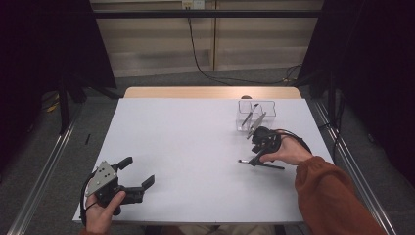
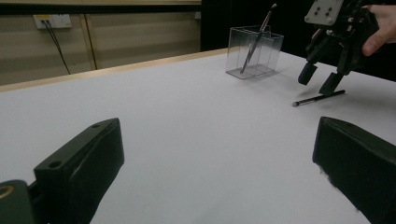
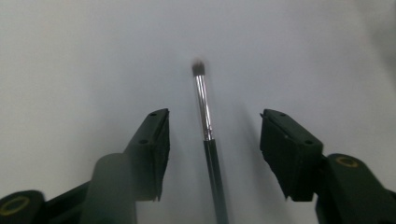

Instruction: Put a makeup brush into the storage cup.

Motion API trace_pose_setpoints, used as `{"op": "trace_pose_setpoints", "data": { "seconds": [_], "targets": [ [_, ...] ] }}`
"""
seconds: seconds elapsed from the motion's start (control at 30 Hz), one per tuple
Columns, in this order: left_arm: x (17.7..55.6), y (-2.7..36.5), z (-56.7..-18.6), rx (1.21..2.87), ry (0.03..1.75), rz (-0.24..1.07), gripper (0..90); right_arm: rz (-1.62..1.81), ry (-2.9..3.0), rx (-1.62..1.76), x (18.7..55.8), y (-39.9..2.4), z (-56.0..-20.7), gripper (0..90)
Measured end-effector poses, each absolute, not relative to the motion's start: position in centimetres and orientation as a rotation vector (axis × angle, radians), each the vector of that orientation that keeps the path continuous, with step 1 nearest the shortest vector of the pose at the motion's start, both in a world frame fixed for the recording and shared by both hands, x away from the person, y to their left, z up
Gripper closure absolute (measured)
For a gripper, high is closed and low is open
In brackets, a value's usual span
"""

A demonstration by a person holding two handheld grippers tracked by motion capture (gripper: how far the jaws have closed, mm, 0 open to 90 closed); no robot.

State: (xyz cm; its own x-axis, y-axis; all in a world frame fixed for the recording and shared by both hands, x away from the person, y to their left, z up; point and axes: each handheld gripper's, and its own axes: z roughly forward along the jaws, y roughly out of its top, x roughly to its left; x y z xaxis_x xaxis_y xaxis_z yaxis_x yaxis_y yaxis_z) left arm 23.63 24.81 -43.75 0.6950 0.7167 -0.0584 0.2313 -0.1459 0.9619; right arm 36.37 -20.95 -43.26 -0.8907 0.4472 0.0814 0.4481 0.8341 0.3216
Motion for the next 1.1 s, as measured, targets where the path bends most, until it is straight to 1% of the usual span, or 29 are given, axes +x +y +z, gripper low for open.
{"op": "trace_pose_setpoints", "data": {
  "seconds": [0.07, 0.1, 0.17, 0.37, 0.53, 0.83, 1.0, 1.1],
  "targets": [
    [23.6, 24.8, -43.8, 1.708, 0.766, 0.505, 2.1, -0.488, -3.008, -0.716, 36.4, -20.7, -43.5, 43.8],
    [23.6, 24.8, -43.8, 1.707, 0.766, 0.507, 2.1, -0.451, -3.017, -0.693, 36.4, -20.6, -43.6, 45.8],
    [23.6, 24.7, -43.8, 1.711, 0.764, 0.504, 2.1, -0.415, -3.029, -0.676, 36.5, -20.4, -43.8, 46.6],
    [23.6, 24.7, -43.8, 1.708, 0.766, 0.501, 2.1, -0.321, -3.032, -0.625, 36.7, -20.0, -44.4, 56.2],
    [23.6, 24.7, -43.8, 1.708, 0.768, 0.501, 2.1, -0.309, -3.027, -0.614, 36.9, -19.8, -44.7, 62.7],
    [23.6, 24.7, -43.8, 1.712, 0.766, 0.501, 2.1, -0.271, -3.062, -0.568, 36.7, -19.5, -44.9, 69.7],
    [23.6, 24.8, -43.8, 1.712, 0.765, 0.501, 2.1, -0.265, -3.063, -0.567, 36.7, -19.5, -44.9, 76.2],
    [23.6, 24.8, -43.8, 1.712, 0.764, 0.502, 2.1, -0.248, -3.069, -0.557, 36.7, -19.4, -44.9, 78.5]
  ]
}}
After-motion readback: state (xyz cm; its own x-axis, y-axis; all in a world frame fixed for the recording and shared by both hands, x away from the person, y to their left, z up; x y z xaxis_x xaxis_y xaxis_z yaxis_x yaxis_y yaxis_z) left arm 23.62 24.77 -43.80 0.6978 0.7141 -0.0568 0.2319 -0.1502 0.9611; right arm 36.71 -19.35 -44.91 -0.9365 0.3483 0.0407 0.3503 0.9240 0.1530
